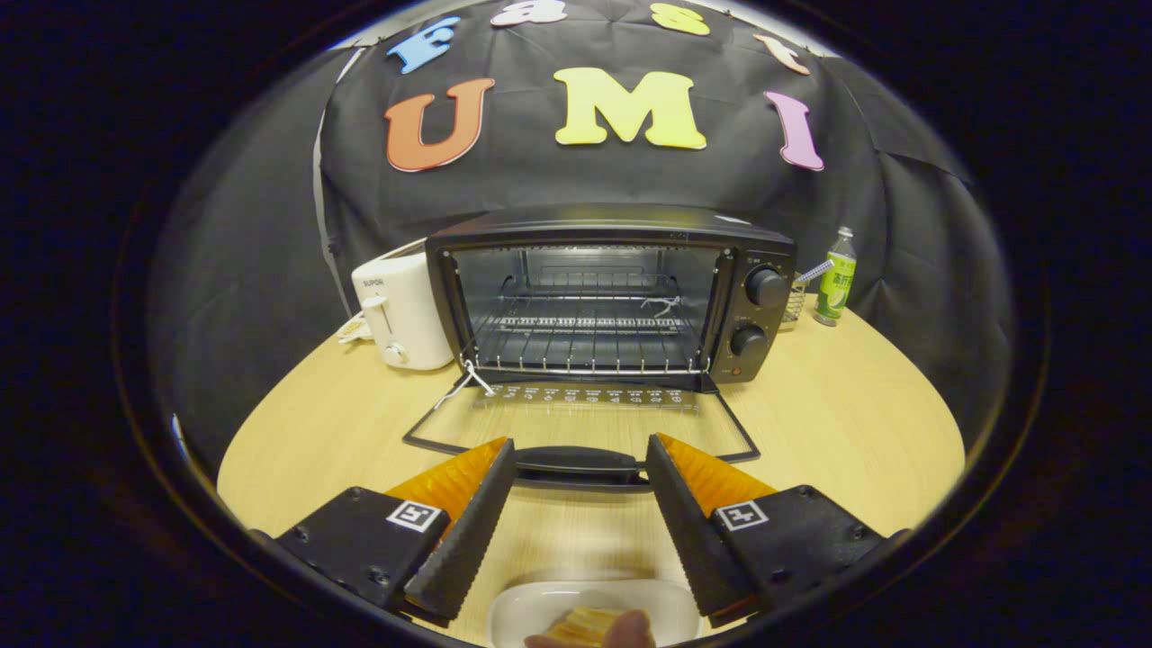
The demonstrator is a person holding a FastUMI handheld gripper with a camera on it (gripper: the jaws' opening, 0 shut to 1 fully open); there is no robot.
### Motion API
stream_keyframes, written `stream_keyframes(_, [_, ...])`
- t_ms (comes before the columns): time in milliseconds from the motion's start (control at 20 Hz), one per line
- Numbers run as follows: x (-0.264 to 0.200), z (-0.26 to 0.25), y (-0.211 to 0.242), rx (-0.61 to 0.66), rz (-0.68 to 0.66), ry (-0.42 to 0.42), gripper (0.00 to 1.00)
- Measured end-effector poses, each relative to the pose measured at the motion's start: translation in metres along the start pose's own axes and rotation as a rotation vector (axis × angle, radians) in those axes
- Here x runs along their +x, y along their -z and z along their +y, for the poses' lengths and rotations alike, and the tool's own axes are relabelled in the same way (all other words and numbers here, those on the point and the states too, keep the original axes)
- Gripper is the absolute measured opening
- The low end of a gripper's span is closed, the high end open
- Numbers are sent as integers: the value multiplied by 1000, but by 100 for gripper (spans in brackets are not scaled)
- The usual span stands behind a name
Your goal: Open the toaster oven, put the food inside, and close the toaster oven door.
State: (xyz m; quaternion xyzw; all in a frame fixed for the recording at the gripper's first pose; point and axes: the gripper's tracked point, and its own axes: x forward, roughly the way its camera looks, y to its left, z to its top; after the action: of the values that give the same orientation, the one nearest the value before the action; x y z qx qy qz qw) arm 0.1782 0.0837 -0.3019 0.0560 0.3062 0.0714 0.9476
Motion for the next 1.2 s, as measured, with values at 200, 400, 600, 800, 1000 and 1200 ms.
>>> stream_keyframes(200, [-48, 1, -2, 21, -30, -3, 96])
stream_keyframes(400, [-103, 2, 12, 2, -45, 6, 98])
stream_keyframes(600, [-130, 3, 49, 1, -28, 8, 100])
stream_keyframes(800, [-128, -5, 80, 33, 15, 32, 100])
stream_keyframes(1000, [-117, -7, 108, 72, 78, 45, 100])
stream_keyframes(1200, [-104, -11, 127, 88, 137, 90, 100])
